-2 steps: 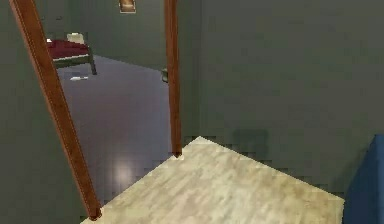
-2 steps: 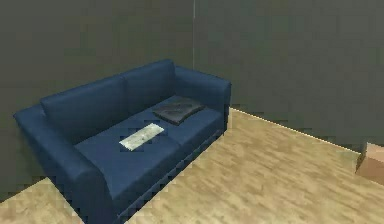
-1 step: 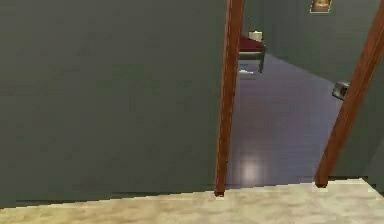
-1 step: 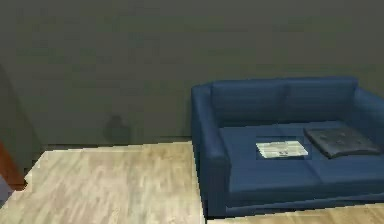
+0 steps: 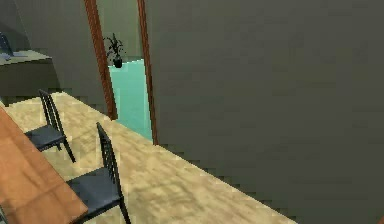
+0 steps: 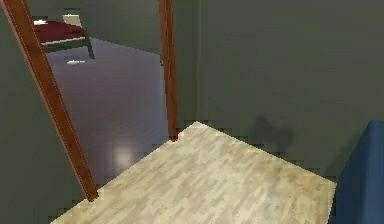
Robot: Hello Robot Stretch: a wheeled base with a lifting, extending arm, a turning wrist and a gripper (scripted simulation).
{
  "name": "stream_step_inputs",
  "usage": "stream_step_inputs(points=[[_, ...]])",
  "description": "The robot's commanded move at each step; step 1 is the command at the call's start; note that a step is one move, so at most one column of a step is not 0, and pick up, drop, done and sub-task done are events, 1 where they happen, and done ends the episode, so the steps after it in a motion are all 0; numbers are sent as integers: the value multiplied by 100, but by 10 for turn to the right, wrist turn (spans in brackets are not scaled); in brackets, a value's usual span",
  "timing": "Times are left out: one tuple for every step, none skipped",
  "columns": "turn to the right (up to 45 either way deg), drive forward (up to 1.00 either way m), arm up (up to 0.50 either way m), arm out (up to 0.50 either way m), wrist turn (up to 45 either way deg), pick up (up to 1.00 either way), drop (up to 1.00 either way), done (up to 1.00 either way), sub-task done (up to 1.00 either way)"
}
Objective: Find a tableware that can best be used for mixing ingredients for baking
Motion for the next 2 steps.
stream_step_inputs(points=[[-60,0,0,0,0,0,0,0,0],[0,95,0,0,0,0,0,0,0]])
